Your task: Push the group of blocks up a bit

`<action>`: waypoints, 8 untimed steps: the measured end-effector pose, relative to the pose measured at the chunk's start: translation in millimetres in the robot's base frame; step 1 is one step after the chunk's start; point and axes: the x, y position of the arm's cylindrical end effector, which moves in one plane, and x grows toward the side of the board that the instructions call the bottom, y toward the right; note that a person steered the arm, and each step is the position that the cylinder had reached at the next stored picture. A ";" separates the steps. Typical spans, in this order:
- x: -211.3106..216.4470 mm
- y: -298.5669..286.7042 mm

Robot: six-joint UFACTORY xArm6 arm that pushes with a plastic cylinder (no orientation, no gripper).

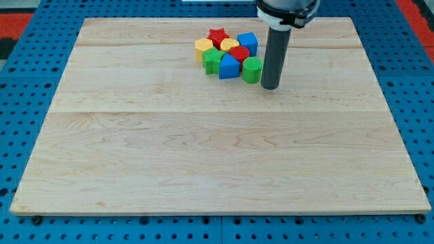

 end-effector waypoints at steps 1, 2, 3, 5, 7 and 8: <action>-27.7 -27.6; -38.3 -49.3; -25.8 -25.4; 40.9 116.8; 117.3 94.5; 47.6 58.4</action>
